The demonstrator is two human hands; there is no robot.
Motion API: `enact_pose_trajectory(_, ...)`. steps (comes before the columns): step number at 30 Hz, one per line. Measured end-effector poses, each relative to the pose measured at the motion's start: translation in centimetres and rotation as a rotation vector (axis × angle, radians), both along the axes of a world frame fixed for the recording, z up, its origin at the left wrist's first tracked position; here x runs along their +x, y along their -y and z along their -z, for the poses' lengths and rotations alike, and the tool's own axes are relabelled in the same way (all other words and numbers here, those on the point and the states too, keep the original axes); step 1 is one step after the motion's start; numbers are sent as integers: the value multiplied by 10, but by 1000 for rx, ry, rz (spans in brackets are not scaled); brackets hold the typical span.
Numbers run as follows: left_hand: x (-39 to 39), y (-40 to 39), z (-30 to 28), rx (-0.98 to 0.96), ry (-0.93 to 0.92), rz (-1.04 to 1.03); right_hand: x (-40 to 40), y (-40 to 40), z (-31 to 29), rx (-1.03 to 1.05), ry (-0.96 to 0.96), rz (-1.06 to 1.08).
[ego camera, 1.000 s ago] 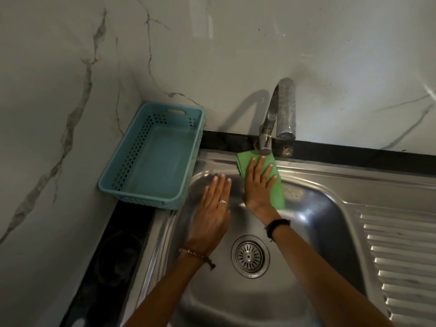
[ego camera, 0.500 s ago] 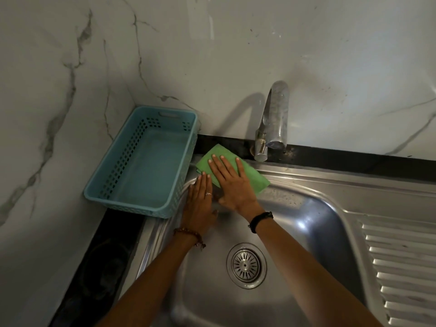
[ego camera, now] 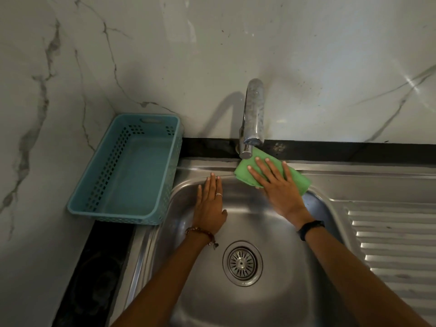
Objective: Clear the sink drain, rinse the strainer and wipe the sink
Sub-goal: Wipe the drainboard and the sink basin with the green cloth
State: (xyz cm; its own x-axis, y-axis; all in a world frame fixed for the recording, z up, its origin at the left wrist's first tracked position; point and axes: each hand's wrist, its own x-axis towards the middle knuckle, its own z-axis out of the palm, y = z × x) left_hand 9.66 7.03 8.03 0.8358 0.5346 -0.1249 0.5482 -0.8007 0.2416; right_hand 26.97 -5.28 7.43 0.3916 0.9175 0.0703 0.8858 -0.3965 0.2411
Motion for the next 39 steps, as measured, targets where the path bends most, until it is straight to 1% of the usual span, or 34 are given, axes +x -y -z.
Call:
enact_pose_trajectory(3,2,-1,-3,-19,-26,-5,18,36,-9,-22,-60,129)
enact_pose_trajectory(6,2,-2,-8,-49,-52,2,32,71,-14,-32,-187,320)
enact_pose_trajectory(10,4,0,-13,-52,-61,-13,31,78,-21,19,-242,363)
enact_pose_trajectory(13,8,13,-15,-56,-20,14,25,71,-25,21,-272,335)
enact_pose_trajectory(17,28,48,-16,-95,67,92,21,56,-24,-41,-258,259)
enact_pose_trajectory(20,53,76,-17,-158,100,104,22,49,-22,-110,-216,118)
enact_pose_trajectory(22,70,94,-17,-192,130,81,34,54,-19,-165,-151,-27)
enact_pose_trajectory(24,83,109,-13,-193,160,49,49,61,-19,-205,-64,-172)
enact_pose_trajectory(26,93,125,-10,-183,153,15,67,72,-18,-204,-19,-260)
enact_pose_trajectory(31,117,158,-12,-169,148,-44,94,114,-15,-234,-94,-241)
enact_pose_trajectory(33,127,174,-13,-170,118,-24,108,136,-15,-236,-173,-208)
enact_pose_trajectory(36,143,196,-15,-180,62,5,133,170,-20,-157,-272,-212)
enact_pose_trajectory(39,155,208,-15,-247,51,-35,156,210,-23,-105,-318,-144)
